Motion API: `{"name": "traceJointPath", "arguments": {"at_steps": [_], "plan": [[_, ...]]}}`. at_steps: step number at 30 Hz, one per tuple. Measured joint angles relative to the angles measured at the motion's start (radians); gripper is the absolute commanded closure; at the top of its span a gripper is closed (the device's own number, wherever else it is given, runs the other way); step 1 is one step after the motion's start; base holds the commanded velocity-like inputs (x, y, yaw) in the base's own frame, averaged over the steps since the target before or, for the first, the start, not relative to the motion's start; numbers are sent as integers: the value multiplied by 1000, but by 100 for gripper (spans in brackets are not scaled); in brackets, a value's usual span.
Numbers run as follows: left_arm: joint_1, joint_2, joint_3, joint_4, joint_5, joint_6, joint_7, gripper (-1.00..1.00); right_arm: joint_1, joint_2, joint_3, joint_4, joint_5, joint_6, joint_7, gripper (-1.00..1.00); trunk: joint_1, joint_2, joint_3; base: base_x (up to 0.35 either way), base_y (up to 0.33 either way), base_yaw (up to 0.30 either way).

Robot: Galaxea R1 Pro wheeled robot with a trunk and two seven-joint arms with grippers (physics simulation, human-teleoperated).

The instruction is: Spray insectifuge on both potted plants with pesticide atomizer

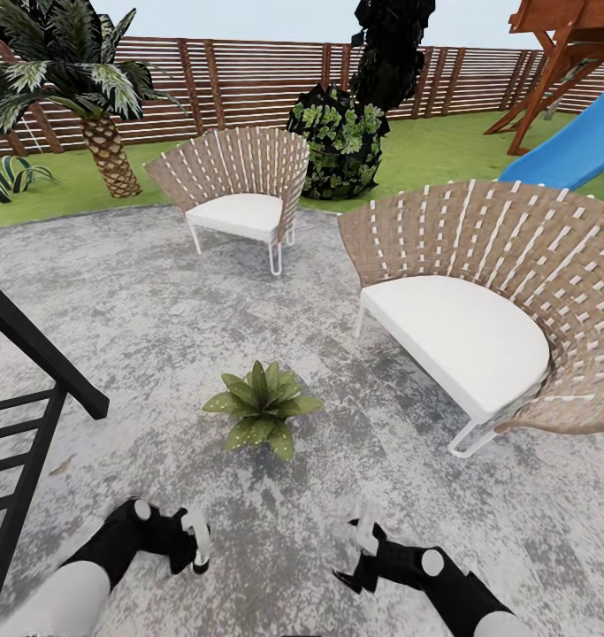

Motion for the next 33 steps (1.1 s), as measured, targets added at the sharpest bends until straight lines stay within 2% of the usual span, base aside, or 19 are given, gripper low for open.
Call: {"name": "traceJointPath", "arguments": {"at_steps": [1, 2, 4, 7, 8, 9, 10, 11, 13, 14, 15, 16, 17, 20, 30, 33], "plan": [[0, -2, 24, 14, 34, 0, 41, 100, 0, -11, -3, 42, -8, -1, -44, -100, 0, 0, 0, 0, 0, 0], [0, -5, 58, 39, 89, 0, 105, 100, 1, -21, -13, 103, -22, -3, -121, -100, 0, 0, 0, 0, 0, 0], [1, -6, 109, 122, 202, -5, 251, 100, 3, -35, -46, 245, -78, -11, -323, -100, 0, 0, 0, 0, 0, 0], [6, -6, 129, 220, 278, -10, 419, 100, 5, -37, -68, 356, -159, -46, -570, -100, 0, 0, 0, 0, 0, 0], [12, -7, 133, 247, 317, -11, 502, 100, 11, -35, -71, 375, -207, -72, -665, -100, 0, 0, 0, 0, 0, 0], [18, -8, 134, 260, 349, -12, 554, 100, 18, -34, -72, 383, -232, -89, -718, -100, 0, 0, 0, 0, 0, 0], [28, -8, 134, 271, 381, -14, 599, 100, 23, -33, -72, 387, -252, -100, -758, -100, 0, 0, 0, 0, 0, 0], [46, -10, 134, 279, 429, -16, 656, 100, 29, -32, -73, 391, -282, -110, -794, -100, 0, 0, 0, 0, 0, 0], [76, -10, 134, 283, 493, -18, 729, 100, 35, -25, -72, 394, -328, -118, -819, -100, 0, 0, 0, 0, 0, 0], [112, -6, 136, 287, 536, -35, 770, 100, 39, -3, -70, 396, -353, -122, -829, -100, 0, 0, 0, 0, 0, 0], [132, -4, 135, 288, 550, -60, 778, 100, 40, 2, -72, 396, -359, -123, -830, -100, 0, 0, 0, 0, 0, 0], [174, 1, 151, 289, 636, -99, 822, 100, 42, -3, -74, 397, -363, -122, -830, -100, 0, 0, 1, 0, 0, 0], [188, 0, 151, 298, 658, -105, 839, 100, 50, -5, -74, 397, -363, -121, -830, -100, 0, 0, 3, 0, 0, 0], [195, -1, 152, 311, 671, -111, 849, 100, 70, -5, -74, 396, -365, -125, -831, -100, 0, 0, 7, 0, 0, 0], [199, -2, 151, 331, 673, -112, 835, 100, 109, 3, -74, 397, -365, -193, -830, -100, 0, 0, 23, 0, 0, 0], [226, -2, 150, 326, 671, -114, 834, 100, 113, 3, -74, 396, -365, -196, -830, -100, 0, 0, 28, 0, 0, 0]]}}
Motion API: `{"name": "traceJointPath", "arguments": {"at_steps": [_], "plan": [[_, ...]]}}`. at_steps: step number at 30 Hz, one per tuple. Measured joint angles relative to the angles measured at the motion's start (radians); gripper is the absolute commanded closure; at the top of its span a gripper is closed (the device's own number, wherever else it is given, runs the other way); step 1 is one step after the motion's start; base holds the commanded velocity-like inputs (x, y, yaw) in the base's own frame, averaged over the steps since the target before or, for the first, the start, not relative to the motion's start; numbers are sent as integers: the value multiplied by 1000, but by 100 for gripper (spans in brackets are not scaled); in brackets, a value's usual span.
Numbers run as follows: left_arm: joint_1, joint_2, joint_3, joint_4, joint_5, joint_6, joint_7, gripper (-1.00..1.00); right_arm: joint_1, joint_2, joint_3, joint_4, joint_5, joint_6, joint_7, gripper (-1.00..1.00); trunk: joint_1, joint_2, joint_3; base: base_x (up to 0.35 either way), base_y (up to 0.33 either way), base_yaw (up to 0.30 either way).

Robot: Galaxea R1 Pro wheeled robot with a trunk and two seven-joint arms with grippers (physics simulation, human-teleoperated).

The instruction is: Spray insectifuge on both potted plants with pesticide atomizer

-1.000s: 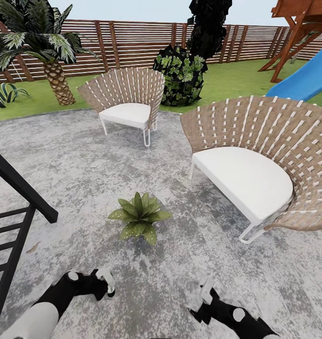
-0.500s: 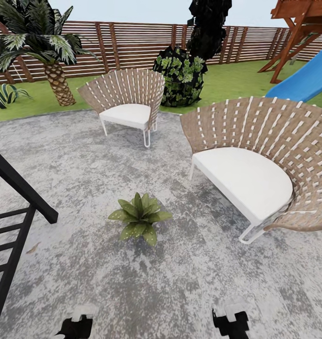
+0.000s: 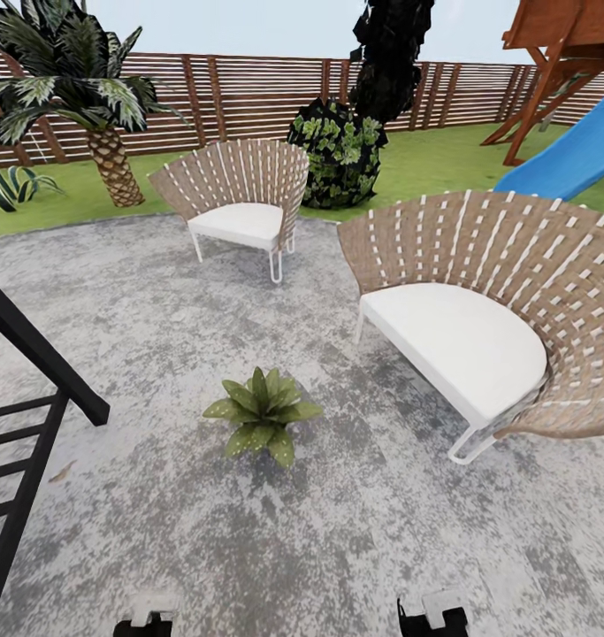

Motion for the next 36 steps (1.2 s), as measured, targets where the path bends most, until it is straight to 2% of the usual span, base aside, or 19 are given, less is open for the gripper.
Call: {"name": "traceJointPath", "arguments": {"at_steps": [2, 3, 5, 18, 23, 36], "plan": [[9, -2, -2, -2, 0, -7, 0, 100, 1, 0, 0, 0, 0, 0, 0, -100, 0, 0, 3, -101, 0, 0], [13, -3, -3, 2, 0, -38, 0, 100, 1, 0, 0, 0, 0, 0, 0, -100, 0, 0, 5, -268, 35, 0], [14, -3, -3, 3, 0, -55, 1, 100, 1, 3, 0, 0, -1, 1, 0, -100, 1, 0, 8, -318, 110, -105], [14, -4, -1, 4, 0, -60, 2, 100, 2, 4, 0, -1, -2, 1, 0, -100, 1, 0, 23, -333, 158, -220], [14, -6, -3, 5, -2, -60, 2, 100, 1, 5, 0, -1, -1, 1, 0, -100, 1, 0, 25, -317, 143, -62], [14, -8, -4, 6, -4, -59, 1, 100, 2, 4, 0, -1, -1, 1, 1, -100, 1, 0, 25, -335, 10, -264]]}}
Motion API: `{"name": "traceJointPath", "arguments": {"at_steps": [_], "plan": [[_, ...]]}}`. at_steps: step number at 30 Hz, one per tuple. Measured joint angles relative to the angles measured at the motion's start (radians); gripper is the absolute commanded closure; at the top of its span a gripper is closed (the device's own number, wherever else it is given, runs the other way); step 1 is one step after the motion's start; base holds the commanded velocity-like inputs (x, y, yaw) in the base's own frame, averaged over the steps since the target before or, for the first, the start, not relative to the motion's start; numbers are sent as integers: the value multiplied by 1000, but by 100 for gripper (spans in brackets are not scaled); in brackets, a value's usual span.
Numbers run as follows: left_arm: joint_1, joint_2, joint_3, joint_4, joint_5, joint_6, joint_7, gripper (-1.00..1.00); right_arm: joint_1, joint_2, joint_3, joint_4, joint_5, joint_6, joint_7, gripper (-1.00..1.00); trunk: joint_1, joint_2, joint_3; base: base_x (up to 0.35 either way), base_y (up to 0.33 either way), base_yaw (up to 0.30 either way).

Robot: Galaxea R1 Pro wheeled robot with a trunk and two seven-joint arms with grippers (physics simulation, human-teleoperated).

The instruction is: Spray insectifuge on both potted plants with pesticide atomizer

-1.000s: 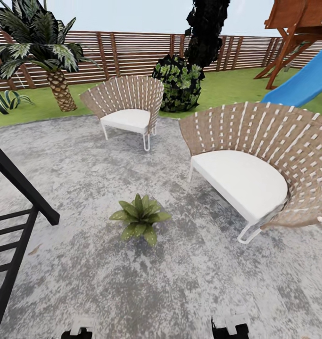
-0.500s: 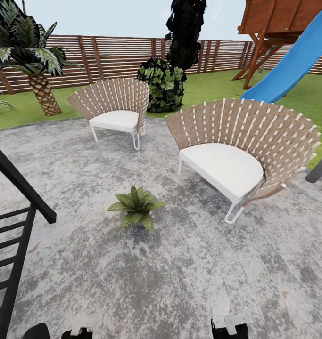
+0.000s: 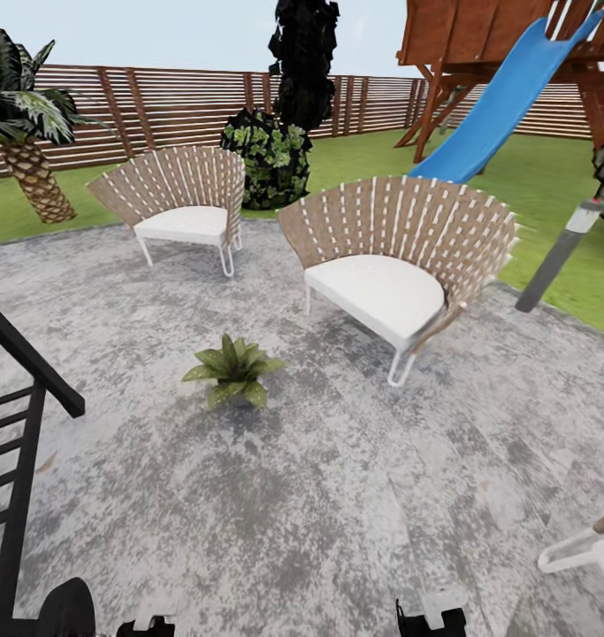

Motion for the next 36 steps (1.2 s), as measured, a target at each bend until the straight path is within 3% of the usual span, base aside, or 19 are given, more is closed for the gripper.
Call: {"name": "traceJointPath", "arguments": {"at_steps": [36], "plan": [[0, -2, 0, 0, 0, 2, -1, 100, 0, -2, -1, -1, 0, 0, -1, -100, 0, 0, 0, -339, 58, -300]]}}
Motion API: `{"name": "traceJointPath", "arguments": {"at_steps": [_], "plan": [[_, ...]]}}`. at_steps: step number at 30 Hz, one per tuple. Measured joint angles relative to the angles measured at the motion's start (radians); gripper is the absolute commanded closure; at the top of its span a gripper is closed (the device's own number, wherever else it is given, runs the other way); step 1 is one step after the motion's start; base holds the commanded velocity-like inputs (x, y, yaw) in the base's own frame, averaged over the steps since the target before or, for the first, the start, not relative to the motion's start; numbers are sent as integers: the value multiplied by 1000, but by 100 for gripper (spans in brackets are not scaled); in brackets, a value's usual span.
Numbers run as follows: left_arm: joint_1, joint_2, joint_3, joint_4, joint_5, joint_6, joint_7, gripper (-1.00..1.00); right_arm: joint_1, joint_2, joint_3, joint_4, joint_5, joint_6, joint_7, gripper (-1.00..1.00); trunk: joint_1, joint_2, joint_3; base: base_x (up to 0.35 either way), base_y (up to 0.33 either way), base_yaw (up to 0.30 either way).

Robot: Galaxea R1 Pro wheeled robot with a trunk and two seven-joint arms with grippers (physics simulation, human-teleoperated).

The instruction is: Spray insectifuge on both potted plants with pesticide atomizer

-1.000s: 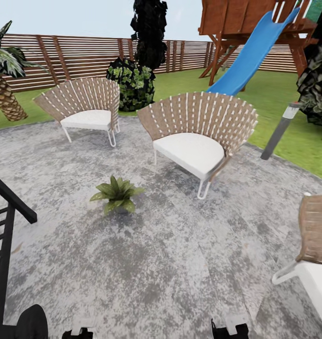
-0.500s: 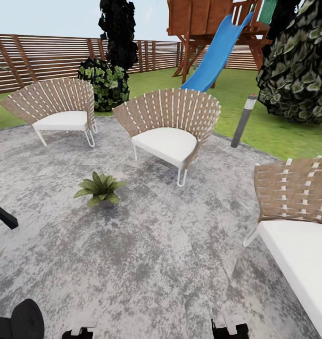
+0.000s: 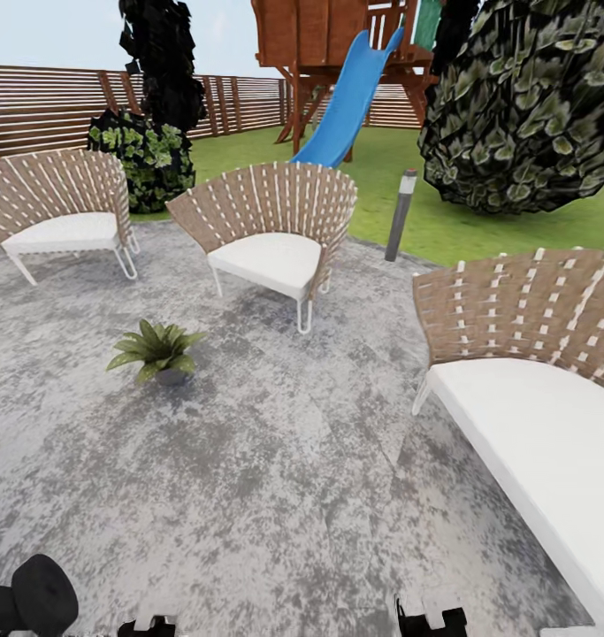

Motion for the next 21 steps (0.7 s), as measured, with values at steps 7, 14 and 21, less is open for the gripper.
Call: {"name": "traceJointPath", "arguments": {"at_steps": [7, 14, 21], "plan": [[0, 0, 0, 0, 0, 0, 0, 100, 0, 0, 0, 0, 0, 0, 0, -100, 0, 0, 0, -339, 1, -300], [0, 0, 0, 0, 0, 0, 0, 100, 0, 0, 0, 1, 0, 0, 0, -100, 0, 0, 0, -339, 0, -300], [0, 0, 0, 0, 0, 0, 0, 100, 0, 0, 0, 1, 0, 0, 0, -100, 0, 0, 0, -339, 0, -300]]}}
